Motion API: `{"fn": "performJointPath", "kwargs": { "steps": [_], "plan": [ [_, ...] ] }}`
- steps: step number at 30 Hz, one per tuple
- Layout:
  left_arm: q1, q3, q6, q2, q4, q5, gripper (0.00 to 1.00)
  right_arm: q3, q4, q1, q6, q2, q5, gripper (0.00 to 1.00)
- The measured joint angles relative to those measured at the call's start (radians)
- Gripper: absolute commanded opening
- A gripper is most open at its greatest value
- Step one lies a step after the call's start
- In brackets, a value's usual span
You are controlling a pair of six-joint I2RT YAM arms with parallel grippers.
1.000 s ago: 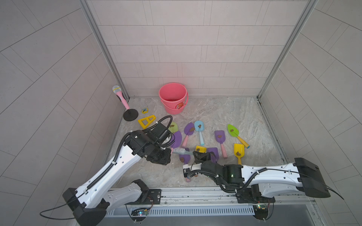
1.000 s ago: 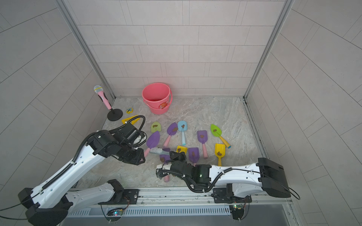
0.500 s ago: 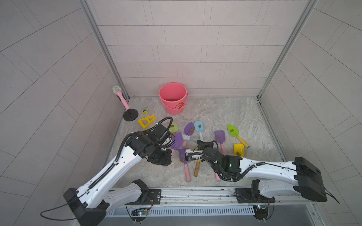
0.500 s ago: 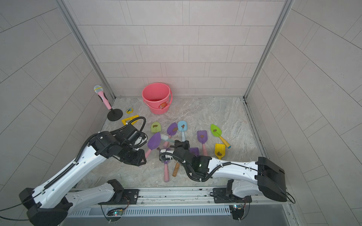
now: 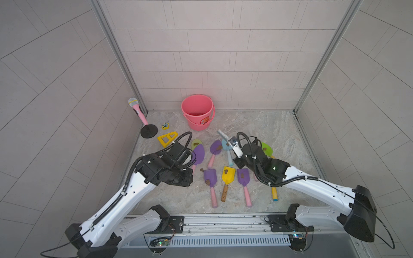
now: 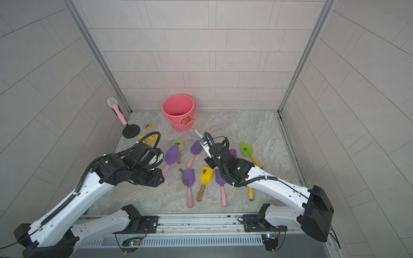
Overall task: Brush the soil off the hand trowel and place it into the bucket
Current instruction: Brush off the soil from the hand trowel, then place the hand trowel in the bucket.
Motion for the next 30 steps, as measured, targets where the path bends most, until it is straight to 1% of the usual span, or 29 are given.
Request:
{"fn": "performJointPath", "kwargs": {
  "steps": [2, 5, 8, 10, 15, 19, 21, 24, 26, 28, 30],
  "plan": [
    [0.016, 0.035, -0.011, 0.025, 0.009, -0.014, 0.00, -0.019, 0.011, -0.103, 0.162, -0.020, -0.146, 0.00],
    [0.047, 0.108, -0.041, 0.077, 0.072, -0.005, 0.00, -0.079, 0.065, -0.222, 0.361, -0.035, -0.320, 0.00],
    [0.090, 0.162, -0.095, 0.127, 0.189, 0.032, 0.00, -0.143, 0.104, -0.277, 0.494, -0.040, -0.430, 0.00],
    [0.129, 0.206, -0.145, 0.173, 0.253, 0.066, 0.00, -0.172, 0.106, -0.285, 0.541, -0.056, -0.468, 0.00],
    [0.240, 0.341, -0.335, 0.354, 0.436, 0.166, 0.00, -0.212, 0.109, -0.285, 0.601, -0.148, -0.505, 0.00],
    [0.311, 0.374, -0.543, 0.496, 0.650, 0.257, 0.00, -0.241, 0.121, -0.291, 0.628, -0.225, -0.504, 0.00],
    [0.340, 0.412, -0.648, 0.584, 0.735, 0.298, 0.00, -0.257, 0.123, -0.291, 0.637, -0.249, -0.503, 0.00],
    [0.374, 0.535, -0.757, 0.742, 0.809, 0.357, 0.00, -0.275, 0.122, -0.296, 0.643, -0.266, -0.503, 0.00],
    [0.391, 0.648, -0.826, 0.859, 0.855, 0.396, 0.00, -0.281, 0.121, -0.301, 0.645, -0.269, -0.504, 0.00],
    [0.402, 0.716, -0.896, 0.945, 0.909, 0.429, 0.00, -0.283, 0.121, -0.304, 0.645, -0.269, -0.505, 0.00],
    [0.411, 0.751, -0.979, 1.017, 0.975, 0.456, 0.00, -0.283, 0.122, -0.307, 0.645, -0.269, -0.505, 0.00]
  ]
}}
